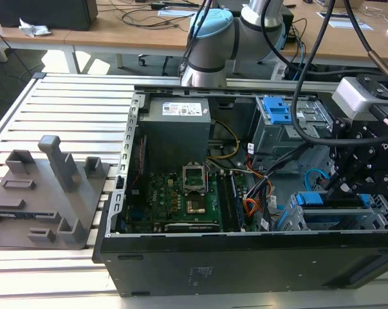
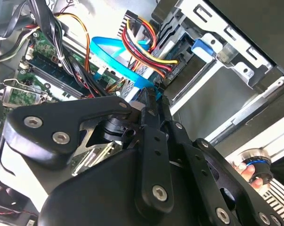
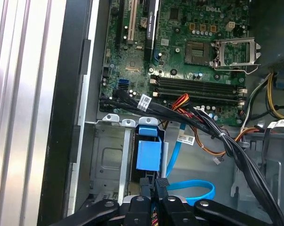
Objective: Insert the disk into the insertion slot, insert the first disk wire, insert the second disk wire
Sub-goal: 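Insert the second disk wire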
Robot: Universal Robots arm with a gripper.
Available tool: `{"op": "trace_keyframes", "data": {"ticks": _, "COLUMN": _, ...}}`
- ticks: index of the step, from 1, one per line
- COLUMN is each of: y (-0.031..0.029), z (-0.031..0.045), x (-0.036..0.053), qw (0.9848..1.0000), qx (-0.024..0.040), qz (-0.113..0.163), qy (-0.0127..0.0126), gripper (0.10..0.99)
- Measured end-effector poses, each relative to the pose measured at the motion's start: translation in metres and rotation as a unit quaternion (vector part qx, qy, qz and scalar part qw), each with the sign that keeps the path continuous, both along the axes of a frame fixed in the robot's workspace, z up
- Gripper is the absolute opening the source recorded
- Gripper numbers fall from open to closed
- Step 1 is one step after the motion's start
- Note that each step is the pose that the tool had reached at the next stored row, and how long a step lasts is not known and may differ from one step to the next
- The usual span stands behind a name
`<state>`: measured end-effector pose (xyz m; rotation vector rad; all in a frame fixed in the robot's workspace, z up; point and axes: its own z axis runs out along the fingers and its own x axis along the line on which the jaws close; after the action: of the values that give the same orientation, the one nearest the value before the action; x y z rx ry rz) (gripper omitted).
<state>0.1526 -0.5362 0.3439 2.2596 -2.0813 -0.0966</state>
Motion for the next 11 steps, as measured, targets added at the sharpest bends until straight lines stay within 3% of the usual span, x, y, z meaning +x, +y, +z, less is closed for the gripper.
{"op": "trace_keyframes", "data": {"ticks": 2, "y": 0.0, "z": -0.001, "x": 0.0001, "qw": 1.0, "qx": 0.0013, "qz": -0.003, "qy": 0.0003, "gripper": 0.165}}
{"op": "trace_keyframes", "data": {"ticks": 5, "y": 0.0, "z": -0.0015, "x": 0.0001, "qw": 0.9999, "qx": 0.0097, "qz": -0.003, "qy": 0.0003, "gripper": 0.165}}
{"op": "trace_keyframes", "data": {"ticks": 11, "y": -0.003, "z": -0.0024, "x": 0.0001, "qw": 0.9999, "qx": 0.0108, "qz": -0.003, "qy": 0.0003, "gripper": 0.165}}
